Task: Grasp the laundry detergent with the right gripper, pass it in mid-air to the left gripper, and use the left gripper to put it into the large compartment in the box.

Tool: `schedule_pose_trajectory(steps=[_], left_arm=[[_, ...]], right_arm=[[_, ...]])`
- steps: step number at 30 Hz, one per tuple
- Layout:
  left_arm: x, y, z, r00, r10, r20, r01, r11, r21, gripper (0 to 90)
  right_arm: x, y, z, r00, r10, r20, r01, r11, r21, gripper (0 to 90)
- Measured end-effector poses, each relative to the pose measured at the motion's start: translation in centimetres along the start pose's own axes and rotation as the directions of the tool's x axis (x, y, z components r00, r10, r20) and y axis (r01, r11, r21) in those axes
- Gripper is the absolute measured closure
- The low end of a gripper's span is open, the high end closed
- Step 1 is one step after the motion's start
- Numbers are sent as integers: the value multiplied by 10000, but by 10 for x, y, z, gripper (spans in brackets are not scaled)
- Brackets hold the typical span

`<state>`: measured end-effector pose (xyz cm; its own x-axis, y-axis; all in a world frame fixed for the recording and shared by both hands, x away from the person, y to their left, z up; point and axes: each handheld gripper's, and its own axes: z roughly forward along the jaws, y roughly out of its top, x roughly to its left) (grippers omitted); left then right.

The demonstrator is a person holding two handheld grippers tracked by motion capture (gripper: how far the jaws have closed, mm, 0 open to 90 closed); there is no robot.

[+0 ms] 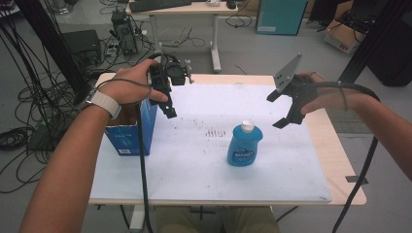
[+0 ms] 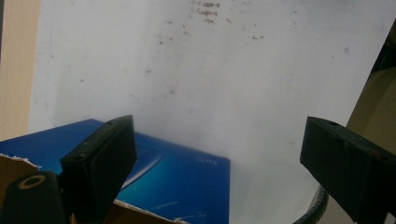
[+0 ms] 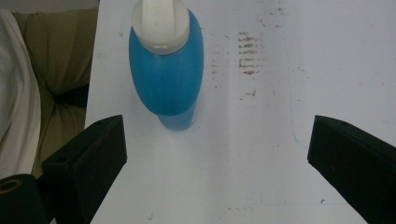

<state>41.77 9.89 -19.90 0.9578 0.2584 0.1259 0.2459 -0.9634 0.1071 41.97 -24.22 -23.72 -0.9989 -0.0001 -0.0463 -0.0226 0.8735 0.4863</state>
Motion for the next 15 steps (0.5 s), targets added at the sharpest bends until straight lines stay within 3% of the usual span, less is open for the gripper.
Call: schedule_pose_trajectory(steps=[2,5,6,7,8,9,15], left_arm=[[1,0,-1,9997,230,-24,-230,9996,144,112],[1,0,0,9997,243,-45,-242,9995,192,112],[0,-1,1,10000,-93,32,93,9999,-43,112],[0,-1,1,10000,-93,32,93,9999,-43,112],[1,-2,0,9998,175,37,-176,9997,176,112],[0,-2,1,9999,-130,50,130,9999,-21,112],[0,-3,1,9999,-148,58,148,9999,-53,112]], right_arm=[[2,-1,2,10000,-30,-34,30,10000,-21,44],[5,-5,9,9999,-7,-109,6,10000,-59,41],[6,-6,11,9999,40,-135,-41,10000,-74,41],[6,-6,11,9999,40,-135,-41,10000,-74,41],[7,-7,12,9998,6,-174,-7,10000,-77,41],[9,-10,16,9997,-1,-233,-2,9999,-107,41],[13,-16,26,9995,153,-278,-157,9997,-167,40]])
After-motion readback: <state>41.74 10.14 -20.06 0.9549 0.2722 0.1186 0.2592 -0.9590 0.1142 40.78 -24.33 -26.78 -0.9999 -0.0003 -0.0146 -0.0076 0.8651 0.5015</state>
